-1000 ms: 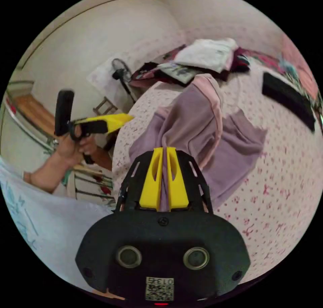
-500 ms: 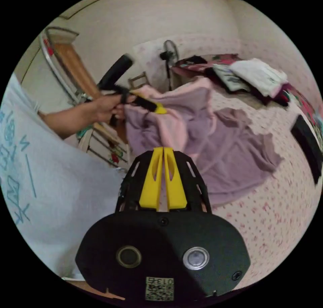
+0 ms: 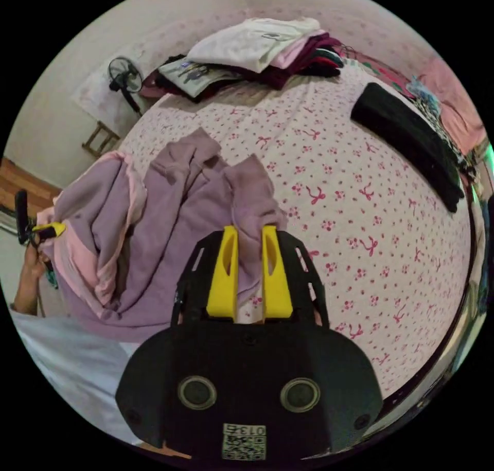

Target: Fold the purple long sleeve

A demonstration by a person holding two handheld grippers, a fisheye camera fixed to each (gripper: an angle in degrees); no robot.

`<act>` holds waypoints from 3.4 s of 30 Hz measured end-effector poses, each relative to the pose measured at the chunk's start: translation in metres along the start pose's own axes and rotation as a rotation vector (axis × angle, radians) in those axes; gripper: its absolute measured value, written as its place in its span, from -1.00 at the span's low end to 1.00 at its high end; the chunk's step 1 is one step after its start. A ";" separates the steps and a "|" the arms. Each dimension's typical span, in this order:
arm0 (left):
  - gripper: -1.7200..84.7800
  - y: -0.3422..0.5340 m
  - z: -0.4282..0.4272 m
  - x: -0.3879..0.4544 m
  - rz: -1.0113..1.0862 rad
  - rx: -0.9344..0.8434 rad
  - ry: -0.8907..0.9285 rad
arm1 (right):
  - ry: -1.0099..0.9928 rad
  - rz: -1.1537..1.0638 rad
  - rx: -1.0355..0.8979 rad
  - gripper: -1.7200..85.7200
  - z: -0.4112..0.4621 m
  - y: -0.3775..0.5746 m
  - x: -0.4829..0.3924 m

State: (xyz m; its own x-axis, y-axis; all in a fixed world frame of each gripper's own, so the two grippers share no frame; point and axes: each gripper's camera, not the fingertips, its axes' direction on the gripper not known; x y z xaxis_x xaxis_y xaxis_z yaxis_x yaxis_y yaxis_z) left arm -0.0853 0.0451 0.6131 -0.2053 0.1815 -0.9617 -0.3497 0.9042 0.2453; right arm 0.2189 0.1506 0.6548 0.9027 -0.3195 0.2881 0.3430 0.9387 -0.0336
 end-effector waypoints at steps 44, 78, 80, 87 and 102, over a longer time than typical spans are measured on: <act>-0.64 -0.032 0.206 0.078 0.544 -0.353 -0.289 | 0.099 0.477 0.095 -0.83 -0.062 0.280 0.136; -0.70 -0.044 0.103 -0.028 0.473 -0.324 -0.014 | -0.025 0.465 0.025 -0.72 -0.126 0.336 0.180; -0.62 -0.037 0.135 -0.017 0.515 -0.404 -0.025 | 0.007 0.472 -0.042 -0.70 -0.105 0.327 0.172; -0.82 -0.038 0.187 -0.001 0.647 -0.520 -0.242 | -0.007 0.578 0.007 -0.83 -0.085 0.310 0.162; -0.90 -0.036 0.156 -0.042 0.580 -0.695 0.077 | 0.110 0.506 -0.152 -0.85 -0.111 0.315 0.134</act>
State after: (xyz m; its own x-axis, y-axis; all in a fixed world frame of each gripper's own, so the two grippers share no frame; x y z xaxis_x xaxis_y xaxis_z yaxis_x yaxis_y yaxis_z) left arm 0.0788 0.0655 0.6258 -0.5731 0.4863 -0.6596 -0.6400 0.2371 0.7309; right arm 0.4768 0.3890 0.5763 0.9840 0.1482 0.0986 -0.1152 0.9524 -0.2822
